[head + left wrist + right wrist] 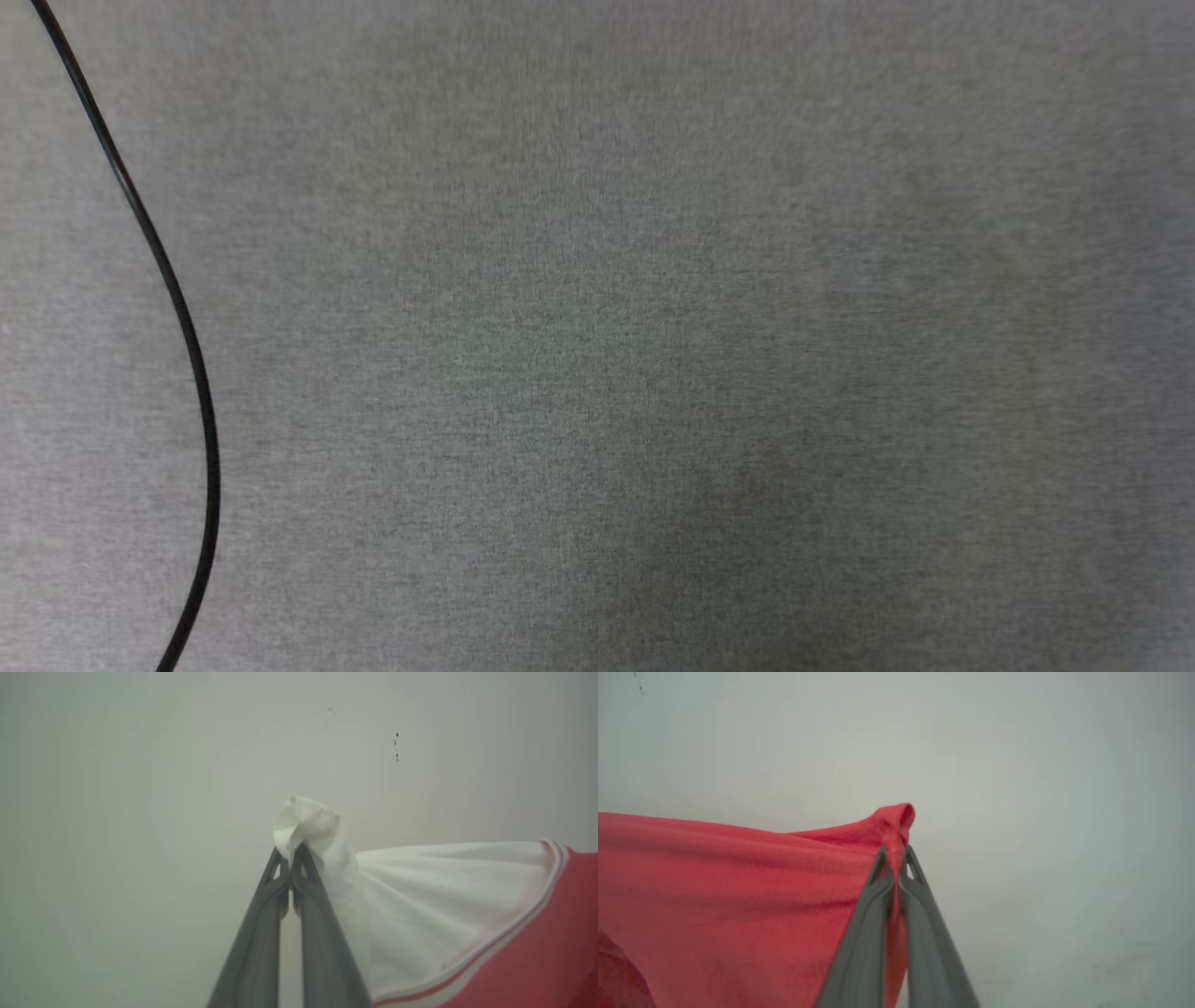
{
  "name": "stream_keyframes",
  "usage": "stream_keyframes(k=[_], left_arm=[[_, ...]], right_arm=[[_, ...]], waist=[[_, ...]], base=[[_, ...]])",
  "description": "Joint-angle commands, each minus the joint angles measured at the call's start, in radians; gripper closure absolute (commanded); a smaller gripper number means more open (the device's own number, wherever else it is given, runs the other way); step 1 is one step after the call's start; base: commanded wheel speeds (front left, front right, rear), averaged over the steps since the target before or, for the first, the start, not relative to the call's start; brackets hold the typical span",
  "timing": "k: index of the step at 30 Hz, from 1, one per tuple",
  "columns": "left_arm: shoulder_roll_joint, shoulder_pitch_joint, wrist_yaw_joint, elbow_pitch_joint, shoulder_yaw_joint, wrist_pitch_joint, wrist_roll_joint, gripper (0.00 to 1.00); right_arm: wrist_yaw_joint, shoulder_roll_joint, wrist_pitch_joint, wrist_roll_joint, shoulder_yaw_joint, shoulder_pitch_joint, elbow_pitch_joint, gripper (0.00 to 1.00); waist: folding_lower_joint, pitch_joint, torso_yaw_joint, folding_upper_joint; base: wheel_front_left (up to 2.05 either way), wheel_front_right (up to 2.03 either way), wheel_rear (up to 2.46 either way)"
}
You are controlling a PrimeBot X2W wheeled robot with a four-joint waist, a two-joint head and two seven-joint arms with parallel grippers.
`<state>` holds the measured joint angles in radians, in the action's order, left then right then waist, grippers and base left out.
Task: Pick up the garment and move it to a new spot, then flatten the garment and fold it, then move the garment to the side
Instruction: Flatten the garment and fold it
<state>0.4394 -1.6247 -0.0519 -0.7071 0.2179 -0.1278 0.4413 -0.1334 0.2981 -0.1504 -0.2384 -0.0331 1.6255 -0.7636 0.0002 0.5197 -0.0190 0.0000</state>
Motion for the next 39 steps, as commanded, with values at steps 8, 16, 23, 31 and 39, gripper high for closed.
stream_keyframes(k=[8, 16, 23, 31, 39], left_arm=[[-0.023, -0.033, -0.019, -0.109, -0.006, -0.039, 0.029, 1.00], [-0.037, 0.123, -0.060, -0.199, -0.029, -0.060, 0.120, 1.00], [-0.034, 0.446, -0.074, -0.177, -0.035, -0.101, 0.205, 1.00], [-0.026, 0.883, -0.076, -0.052, -0.031, -0.126, 0.269, 1.00], [-0.028, 1.237, -0.019, 0.127, -0.069, -0.117, 0.322, 1.00]], right_arm=[[0.004, -0.026, 0.033, -0.002, 0.029, 0.059, -0.097, 1.00], [0.004, -0.027, 0.075, -0.090, 0.137, -0.097, -0.146, 1.00], [0.004, 0.006, 0.121, -0.212, 0.237, -0.405, -0.112, 1.00], [0.005, 0.066, 0.148, -0.314, 0.293, -0.769, 0.004, 1.00], [0.008, 0.101, 0.140, -0.340, 0.231, -1.101, 0.166, 1.00]], waist=[[-0.0002, 0.154, 0.022, 0.0000], [-0.0002, 0.123, 0.020, 0.0000], [-0.0002, 0.001, 0.022, 0.0000], [-0.0002, -0.122, 0.028, 0.0000], [-0.0002, -0.240, 0.035, 0.0000]], base=[[0.00, 0.00, 0.00], [0.00, 0.00, 0.00], [0.00, 0.00, 0.00], [0.00, 0.00, 0.00], [0.00, 0.00, 0.00]])
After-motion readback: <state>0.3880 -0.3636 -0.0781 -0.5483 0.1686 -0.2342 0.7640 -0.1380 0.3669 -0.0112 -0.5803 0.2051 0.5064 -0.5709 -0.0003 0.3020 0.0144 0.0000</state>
